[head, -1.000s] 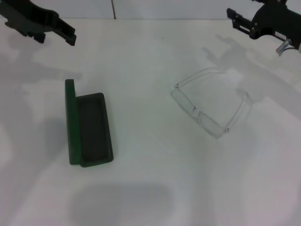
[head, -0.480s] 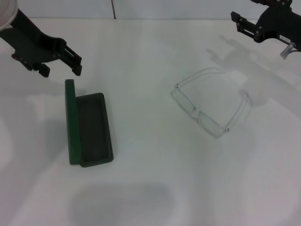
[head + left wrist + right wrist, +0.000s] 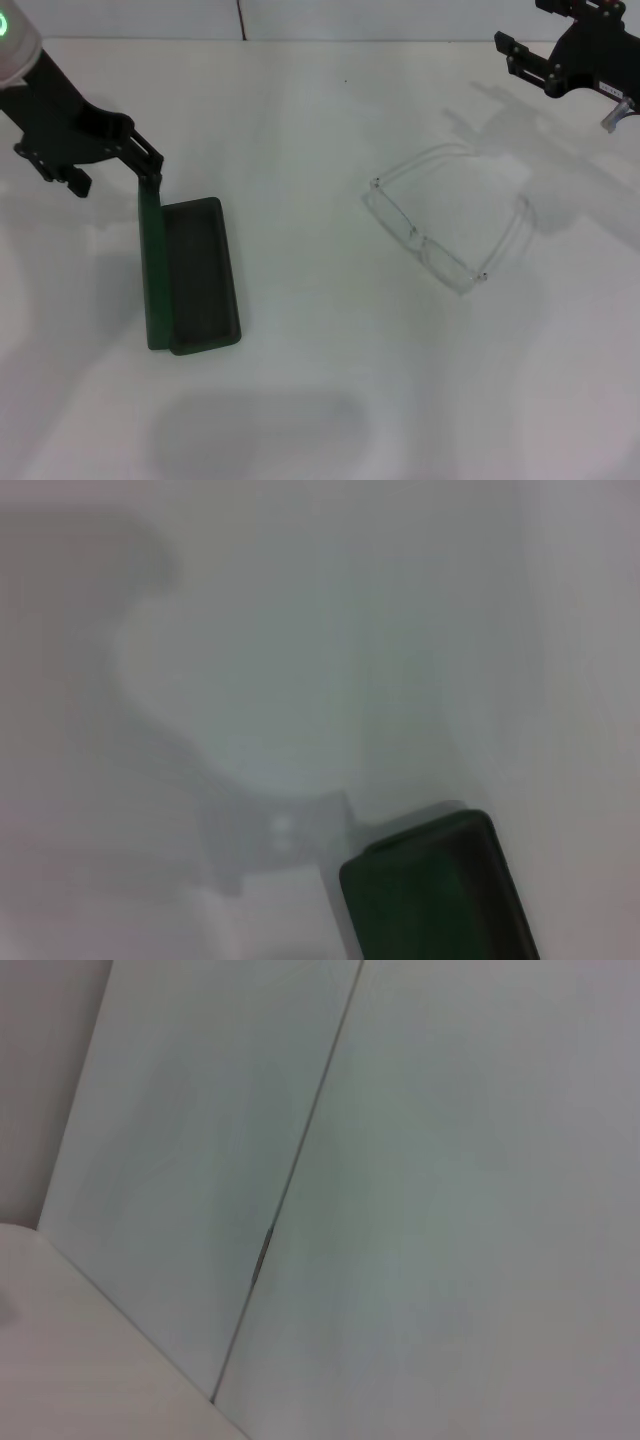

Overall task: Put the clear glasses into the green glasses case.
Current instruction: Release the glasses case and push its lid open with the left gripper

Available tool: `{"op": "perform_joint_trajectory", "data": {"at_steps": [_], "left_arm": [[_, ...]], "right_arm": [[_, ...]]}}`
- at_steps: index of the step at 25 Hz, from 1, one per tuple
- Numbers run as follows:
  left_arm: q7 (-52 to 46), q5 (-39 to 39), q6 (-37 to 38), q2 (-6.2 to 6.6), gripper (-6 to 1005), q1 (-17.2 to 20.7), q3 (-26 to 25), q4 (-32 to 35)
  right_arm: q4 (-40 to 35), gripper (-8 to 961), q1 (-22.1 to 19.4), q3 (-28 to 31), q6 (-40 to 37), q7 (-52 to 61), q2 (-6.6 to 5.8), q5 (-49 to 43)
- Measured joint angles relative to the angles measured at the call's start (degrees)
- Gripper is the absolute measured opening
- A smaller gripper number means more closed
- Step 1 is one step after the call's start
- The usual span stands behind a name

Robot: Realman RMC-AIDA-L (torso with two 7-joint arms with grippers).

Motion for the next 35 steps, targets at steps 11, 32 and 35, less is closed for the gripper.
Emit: {"op": "perform_joint_trajectory", "data": {"at_steps": [11,32,35], "left_arm": [[-2.54,0.21,-2.31,0.0,730,0.56,0.0,7.89],[-2.74,0.35,-3.1,0.42,602,3.11,0.01,12.06],[-2.76,0.37,-3.1,0.57,492,3.26,0.01,13.39]], "right_arm": [[-0.04,633,-0.57,0.13,-0.12,-0.02,0.02,-0.09],[0.19,632,-0.76,0.36,-0.44,-1.42,0.27,0.24],[0.06,633,-1.22,0.43,-0.88,-1.43,0.29,0.26]]}}
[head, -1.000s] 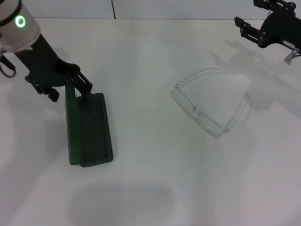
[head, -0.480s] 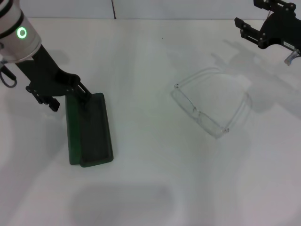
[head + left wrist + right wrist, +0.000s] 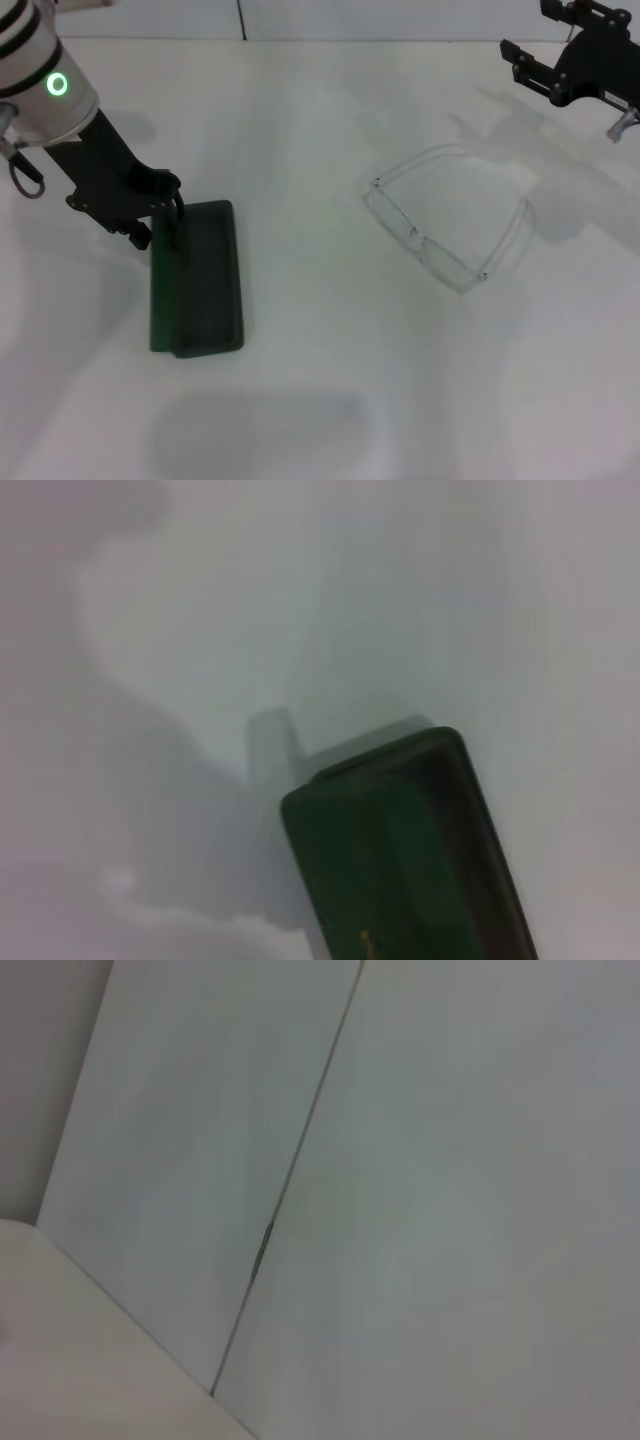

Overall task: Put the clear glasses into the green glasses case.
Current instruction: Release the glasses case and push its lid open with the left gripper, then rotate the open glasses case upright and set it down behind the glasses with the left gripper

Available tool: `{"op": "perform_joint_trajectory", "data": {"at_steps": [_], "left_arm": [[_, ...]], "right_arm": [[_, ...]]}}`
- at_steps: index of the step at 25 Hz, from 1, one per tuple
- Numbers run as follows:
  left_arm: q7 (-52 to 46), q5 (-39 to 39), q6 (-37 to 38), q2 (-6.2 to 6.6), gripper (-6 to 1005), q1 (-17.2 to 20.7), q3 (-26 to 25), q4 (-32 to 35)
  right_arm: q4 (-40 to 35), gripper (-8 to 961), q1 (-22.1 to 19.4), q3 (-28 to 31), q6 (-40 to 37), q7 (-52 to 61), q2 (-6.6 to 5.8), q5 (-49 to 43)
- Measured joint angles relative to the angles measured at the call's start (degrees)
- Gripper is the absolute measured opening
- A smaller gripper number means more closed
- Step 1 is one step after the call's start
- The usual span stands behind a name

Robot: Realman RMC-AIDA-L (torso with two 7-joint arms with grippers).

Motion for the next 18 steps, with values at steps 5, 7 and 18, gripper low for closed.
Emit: {"op": "perform_joint_trajectory", "data": {"at_steps": [5,7,18], "left_arm": [[0.25,-0.09,0.12,0.05,394,0.17,0.0,0.34],[0.58,-0.46,0.14,0.06,363,0.16,0.0,0.38],[2.32,-0.88,0.62,0.14,242,-0.62,0.0,-0.3]], "right_arm": [[-0.14,633,-0.41,0.13,-0.49,0.0,-0.08,0.09],[-0.15,634,-0.56,0.13,-0.54,0.0,-0.09,0.09],[-0.18,633,-0.84,0.1,-0.77,0.0,-0.1,0.09]]}}
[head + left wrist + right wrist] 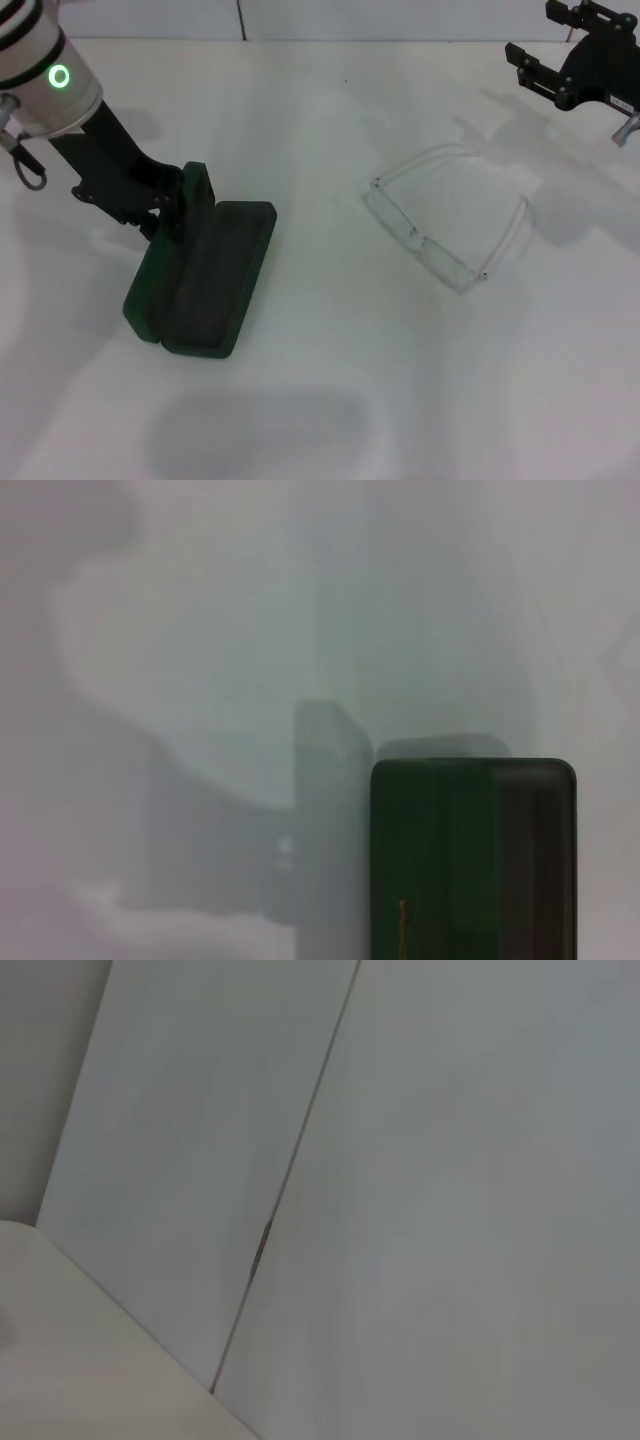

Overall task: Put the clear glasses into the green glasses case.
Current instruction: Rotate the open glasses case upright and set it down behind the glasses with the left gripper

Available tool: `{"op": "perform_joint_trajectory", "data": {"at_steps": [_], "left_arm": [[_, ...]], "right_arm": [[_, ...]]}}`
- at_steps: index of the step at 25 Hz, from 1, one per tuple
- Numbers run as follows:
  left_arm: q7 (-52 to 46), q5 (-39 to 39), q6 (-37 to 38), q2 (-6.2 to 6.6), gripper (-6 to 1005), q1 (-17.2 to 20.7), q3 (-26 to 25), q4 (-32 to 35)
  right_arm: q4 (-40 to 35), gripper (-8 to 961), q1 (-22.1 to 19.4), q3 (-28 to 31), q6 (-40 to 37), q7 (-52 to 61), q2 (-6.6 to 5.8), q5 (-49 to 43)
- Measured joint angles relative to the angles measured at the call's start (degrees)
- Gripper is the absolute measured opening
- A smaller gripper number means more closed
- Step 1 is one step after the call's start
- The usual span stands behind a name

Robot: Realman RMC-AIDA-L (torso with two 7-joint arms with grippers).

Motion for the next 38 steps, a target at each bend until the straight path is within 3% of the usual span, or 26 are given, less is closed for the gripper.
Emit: {"op": "perform_joint_trajectory", "data": {"at_steps": [7,12,15,19,25,29,38], "left_arm": [[5.64,-0.49,0.76,0.56,230,-1.5,0.0,-0.2],[16.17,-1.08,0.61,1.42,229,-2.63,0.0,-1.22],[27.68,-1.03,0.43,2.34,228,-2.66,0.0,-1.63],[36.16,-0.82,0.02,2.49,227,-2.26,0.04,-1.94],[54.82,-0.91,-1.05,0.85,226,-2.16,0.07,-7.93],[62.46,-1.1,-1.21,0.57,226,-2.74,0.08,-9.28],[66.3,0.23,2.64,-0.19,225,-5.22,0.07,-5.04]], "right_arm": [[0.0,633,-0.08,0.92,0.0,0.0,0.0,0.01],[0.0,633,-0.09,3.66,-0.2,0.0,0.39,0.06],[0.18,633,-0.17,5.48,-0.25,0.0,0.54,0.11],[0.64,632,-0.56,8.05,-0.01,0.0,0.64,0.29],[0.73,632,-1.04,8.98,1.52,0.01,1.18,3.14],[0.87,633,-1.02,9.01,3.31,0.38,1.31,6.35],[2.34,633,-1.24,9.05,3.45,0.09,1.54,10.35]]}}
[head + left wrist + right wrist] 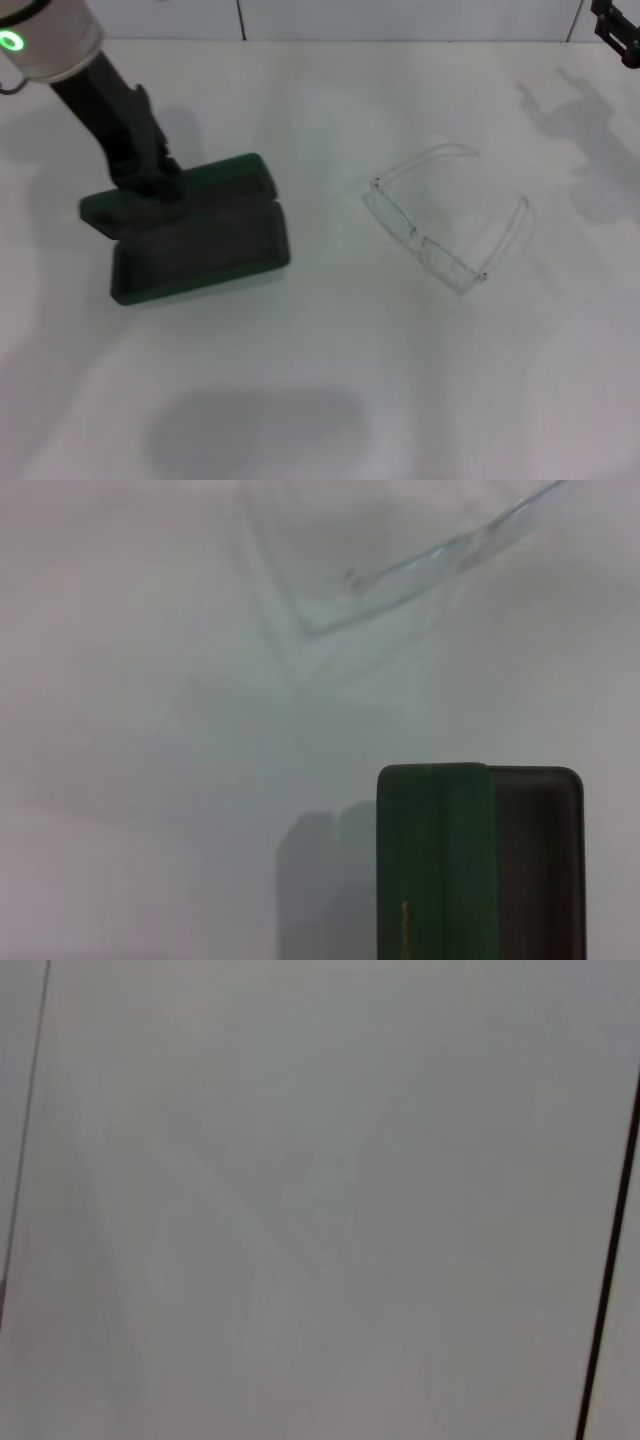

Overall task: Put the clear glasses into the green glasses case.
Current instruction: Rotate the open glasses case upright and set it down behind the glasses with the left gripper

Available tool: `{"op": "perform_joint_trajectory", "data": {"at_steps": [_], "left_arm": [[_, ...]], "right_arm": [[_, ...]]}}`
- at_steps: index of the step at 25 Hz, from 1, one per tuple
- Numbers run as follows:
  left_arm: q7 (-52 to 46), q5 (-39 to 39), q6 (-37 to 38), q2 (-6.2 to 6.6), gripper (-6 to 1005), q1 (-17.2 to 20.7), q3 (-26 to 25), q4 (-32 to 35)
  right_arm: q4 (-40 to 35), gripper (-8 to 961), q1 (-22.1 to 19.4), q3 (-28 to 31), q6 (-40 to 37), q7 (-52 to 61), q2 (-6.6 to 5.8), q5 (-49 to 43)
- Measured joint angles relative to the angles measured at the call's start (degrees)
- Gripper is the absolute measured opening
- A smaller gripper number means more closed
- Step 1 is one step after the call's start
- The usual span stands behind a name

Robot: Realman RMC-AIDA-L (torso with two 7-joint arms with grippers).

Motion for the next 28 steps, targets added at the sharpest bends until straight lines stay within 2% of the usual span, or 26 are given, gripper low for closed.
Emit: {"op": "perform_joint_trajectory", "data": {"at_steps": [3,7,19,28], "left_arm": [[-1.13,-0.02,1.67,-0.33,225,-1.41,-0.05,1.53],[-5.55,0.38,1.12,-0.34,225,-3.06,-0.07,7.21],[-17.45,6.89,-12.45,-0.35,222,-5.31,-0.09,23.68],[-23.43,8.48,-16.3,-0.4,220,-7.07,-0.17,30.78]], "right_arm": [[0.04,633,-0.18,0.0,-0.01,-0.06,0.0,0.03],[0.04,633,-0.39,0.0,-0.25,-0.14,-0.17,0.05],[-0.55,634,-1.91,-0.5,-1.76,-0.95,-0.46,-0.34],[-0.56,633,-2.32,-0.65,-2.21,-2.09,-0.57,-0.36]]}}
